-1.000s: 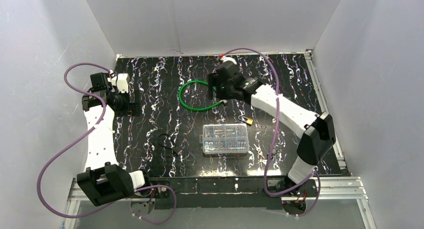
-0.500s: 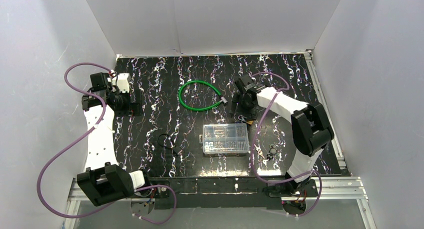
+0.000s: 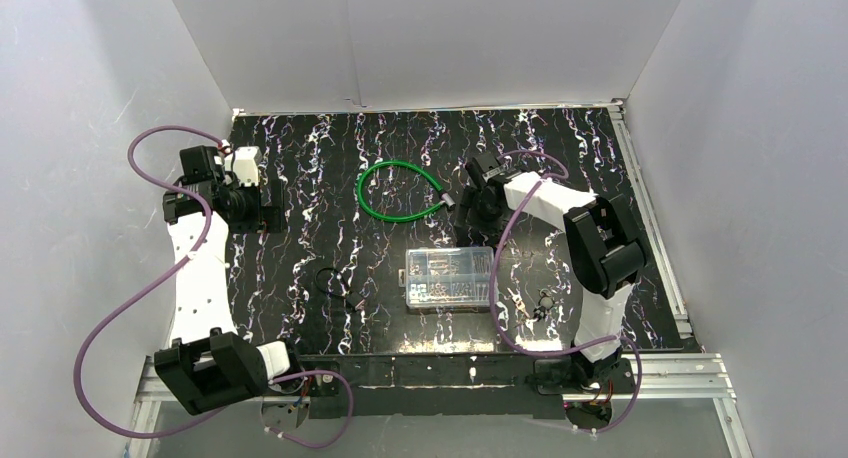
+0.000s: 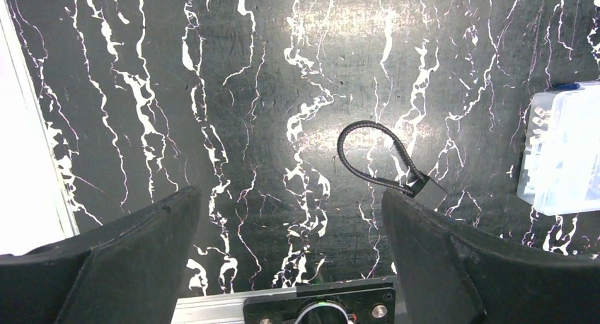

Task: Unlock with the key
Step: Move the lock to the center of the board.

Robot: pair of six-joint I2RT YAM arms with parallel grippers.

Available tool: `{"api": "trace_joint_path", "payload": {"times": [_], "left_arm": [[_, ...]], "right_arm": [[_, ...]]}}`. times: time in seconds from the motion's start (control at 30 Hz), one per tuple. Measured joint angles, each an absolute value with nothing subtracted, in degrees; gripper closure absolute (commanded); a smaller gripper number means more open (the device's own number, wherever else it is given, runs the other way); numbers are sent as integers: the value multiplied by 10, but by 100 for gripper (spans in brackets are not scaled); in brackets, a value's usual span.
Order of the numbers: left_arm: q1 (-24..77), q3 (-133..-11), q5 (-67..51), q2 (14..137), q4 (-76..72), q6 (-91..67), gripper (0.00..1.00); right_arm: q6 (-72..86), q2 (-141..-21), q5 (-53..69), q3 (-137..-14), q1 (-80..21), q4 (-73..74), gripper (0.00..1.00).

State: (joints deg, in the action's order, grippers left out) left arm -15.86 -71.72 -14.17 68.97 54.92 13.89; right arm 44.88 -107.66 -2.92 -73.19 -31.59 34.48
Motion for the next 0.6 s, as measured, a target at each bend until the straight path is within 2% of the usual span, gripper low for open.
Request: {"api": "trace_joint_path", "payload": {"times": [0.6], "left_arm": [[-159, -716, -151, 681, 549, 139, 0]], "right_arm": [[415, -1098, -57, -787, -315, 366, 19]]}}
